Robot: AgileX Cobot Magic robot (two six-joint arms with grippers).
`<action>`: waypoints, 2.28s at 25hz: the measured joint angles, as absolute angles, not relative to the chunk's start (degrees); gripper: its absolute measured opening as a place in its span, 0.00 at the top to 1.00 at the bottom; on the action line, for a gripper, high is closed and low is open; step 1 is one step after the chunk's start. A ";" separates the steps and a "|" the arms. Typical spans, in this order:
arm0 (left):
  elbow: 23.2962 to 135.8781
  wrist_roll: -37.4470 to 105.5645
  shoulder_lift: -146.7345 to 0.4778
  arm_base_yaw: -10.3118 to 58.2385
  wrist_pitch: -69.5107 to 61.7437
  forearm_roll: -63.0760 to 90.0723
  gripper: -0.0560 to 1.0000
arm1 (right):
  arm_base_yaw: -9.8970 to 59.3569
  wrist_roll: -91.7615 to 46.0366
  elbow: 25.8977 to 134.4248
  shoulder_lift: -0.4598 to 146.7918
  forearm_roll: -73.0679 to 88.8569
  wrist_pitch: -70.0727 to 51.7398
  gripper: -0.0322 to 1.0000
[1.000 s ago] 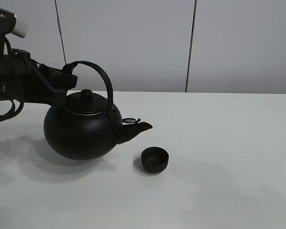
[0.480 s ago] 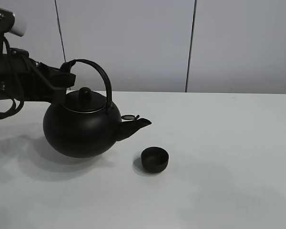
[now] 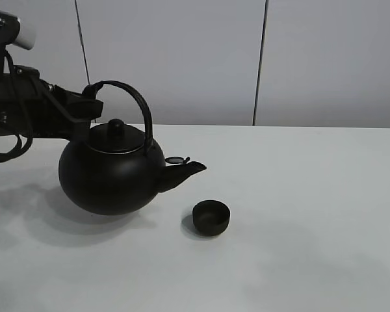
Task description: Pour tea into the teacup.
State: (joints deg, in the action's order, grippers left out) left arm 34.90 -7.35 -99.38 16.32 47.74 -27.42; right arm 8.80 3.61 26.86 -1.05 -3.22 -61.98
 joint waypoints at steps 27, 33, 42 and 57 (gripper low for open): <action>34.90 -5.85 -99.38 16.32 46.43 -26.19 0.80 | 8.80 3.61 26.86 -1.05 -3.22 -61.98 0.45; 34.90 -5.85 -99.38 16.32 46.42 -25.14 0.80 | 8.80 3.61 26.86 -1.05 -3.22 -61.98 0.45; 34.90 -5.78 -99.38 16.32 46.42 -24.42 0.80 | 8.80 3.61 26.86 -1.05 -3.22 -61.98 0.45; 37.18 -5.78 -99.38 16.32 46.06 -25.12 0.80 | 8.80 3.61 26.86 -1.05 -3.22 -61.98 0.45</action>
State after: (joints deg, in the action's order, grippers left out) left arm 37.18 -5.78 -99.38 16.32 46.06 -25.12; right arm 8.80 3.61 26.86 -1.05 -3.22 -61.98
